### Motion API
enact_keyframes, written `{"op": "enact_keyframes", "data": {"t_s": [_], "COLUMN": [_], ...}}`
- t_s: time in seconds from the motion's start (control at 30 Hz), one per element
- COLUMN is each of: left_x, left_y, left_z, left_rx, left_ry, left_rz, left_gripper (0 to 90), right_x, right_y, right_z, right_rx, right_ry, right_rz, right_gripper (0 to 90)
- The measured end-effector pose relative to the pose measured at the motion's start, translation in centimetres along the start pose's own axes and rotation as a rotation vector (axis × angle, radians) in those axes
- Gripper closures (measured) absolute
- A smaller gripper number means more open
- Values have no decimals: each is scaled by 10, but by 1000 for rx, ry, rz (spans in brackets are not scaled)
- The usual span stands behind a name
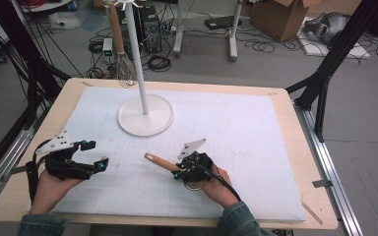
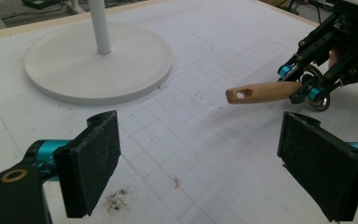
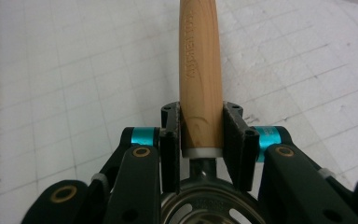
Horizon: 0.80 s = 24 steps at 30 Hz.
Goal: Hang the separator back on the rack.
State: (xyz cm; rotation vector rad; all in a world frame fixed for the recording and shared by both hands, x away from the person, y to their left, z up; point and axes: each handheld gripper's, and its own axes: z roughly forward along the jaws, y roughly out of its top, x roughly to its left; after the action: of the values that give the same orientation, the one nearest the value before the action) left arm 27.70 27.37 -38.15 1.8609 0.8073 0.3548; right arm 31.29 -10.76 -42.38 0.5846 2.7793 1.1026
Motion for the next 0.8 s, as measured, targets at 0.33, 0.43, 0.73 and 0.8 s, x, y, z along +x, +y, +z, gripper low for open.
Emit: {"op": "enact_keyframes", "data": {"t_s": [0.33,0.43,0.73,0.8], "left_x": [-11,-15,-26,-29], "left_y": [0,1,5,6], "left_z": [19,25,43,48], "left_rx": [20,25,25,27], "left_ry": [-44,-65,-130,-142], "left_rz": [16,21,13,13], "left_gripper": [172,206,287,298], "right_x": [-2,-1,1,1], "right_y": [-1,0,-1,-1], "right_z": [-8,-11,-20,-22], "right_rx": [-67,-84,-135,-143], "right_ry": [16,19,24,28], "right_rz": [5,4,1,1], "right_gripper": [705,704,708,708]}}
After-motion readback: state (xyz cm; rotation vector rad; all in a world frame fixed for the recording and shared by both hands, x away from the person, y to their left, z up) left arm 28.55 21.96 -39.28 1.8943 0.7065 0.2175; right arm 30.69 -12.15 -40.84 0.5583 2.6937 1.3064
